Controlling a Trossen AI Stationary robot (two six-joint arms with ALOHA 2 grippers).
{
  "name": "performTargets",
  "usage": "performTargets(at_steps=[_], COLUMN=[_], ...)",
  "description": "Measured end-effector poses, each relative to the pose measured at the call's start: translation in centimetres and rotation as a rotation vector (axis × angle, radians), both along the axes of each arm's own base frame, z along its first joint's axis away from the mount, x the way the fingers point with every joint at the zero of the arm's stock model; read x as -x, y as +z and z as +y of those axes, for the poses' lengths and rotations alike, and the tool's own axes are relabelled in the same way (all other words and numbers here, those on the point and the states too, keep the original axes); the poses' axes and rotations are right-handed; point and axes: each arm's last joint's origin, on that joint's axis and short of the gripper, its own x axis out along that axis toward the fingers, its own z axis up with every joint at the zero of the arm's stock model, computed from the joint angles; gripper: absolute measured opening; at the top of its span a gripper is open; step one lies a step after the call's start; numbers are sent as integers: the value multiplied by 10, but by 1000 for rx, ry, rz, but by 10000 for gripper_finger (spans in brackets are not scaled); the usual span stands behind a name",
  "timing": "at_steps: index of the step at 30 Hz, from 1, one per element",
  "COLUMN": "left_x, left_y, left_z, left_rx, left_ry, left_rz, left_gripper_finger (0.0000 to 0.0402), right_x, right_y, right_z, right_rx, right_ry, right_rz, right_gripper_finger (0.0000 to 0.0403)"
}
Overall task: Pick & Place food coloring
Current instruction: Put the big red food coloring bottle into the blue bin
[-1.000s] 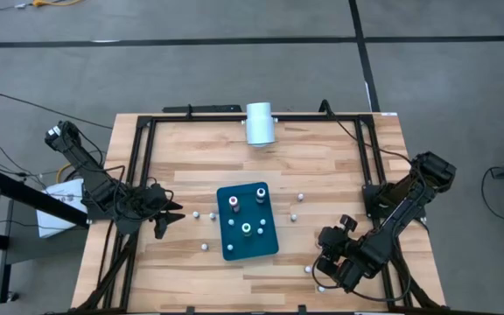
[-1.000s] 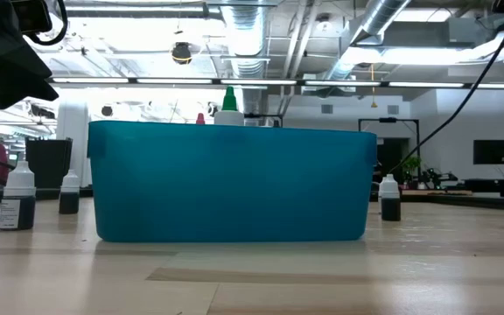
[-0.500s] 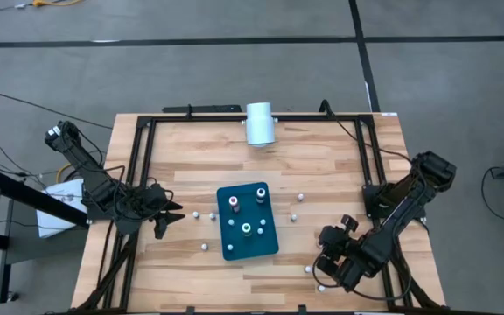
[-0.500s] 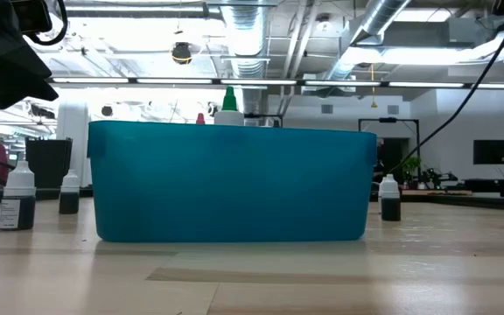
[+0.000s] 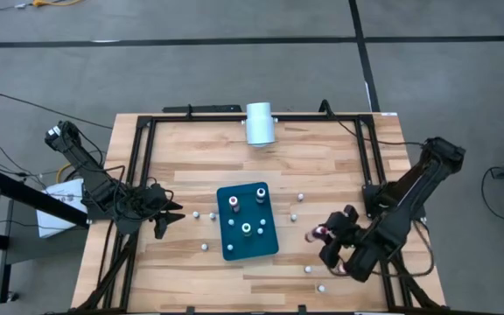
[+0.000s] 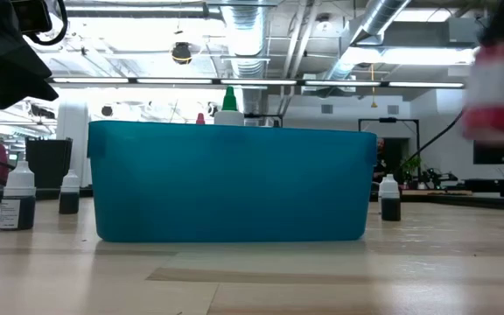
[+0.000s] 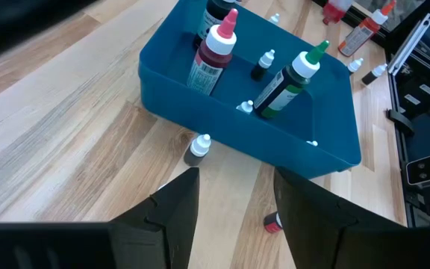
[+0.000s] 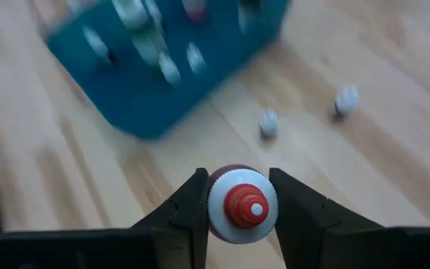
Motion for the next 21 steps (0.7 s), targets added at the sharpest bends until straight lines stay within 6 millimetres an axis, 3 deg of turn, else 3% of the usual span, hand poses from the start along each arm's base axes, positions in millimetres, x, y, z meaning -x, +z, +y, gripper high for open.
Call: performTargets(at_steps=[9,21], left_x=[0,0], left_y=[0,0], left_z=[0,0], left_rx=[0,0], left_ry=[0,0], left_rz=[0,-1], left_gripper_finger=[165,165], right_x=[3,-5], right_y=[46,80], right_z=[-7,0], right_rx=[-33,-25], right_ry=[131,292], right_rz=[-275,-497], right_gripper_finger=[107,107])
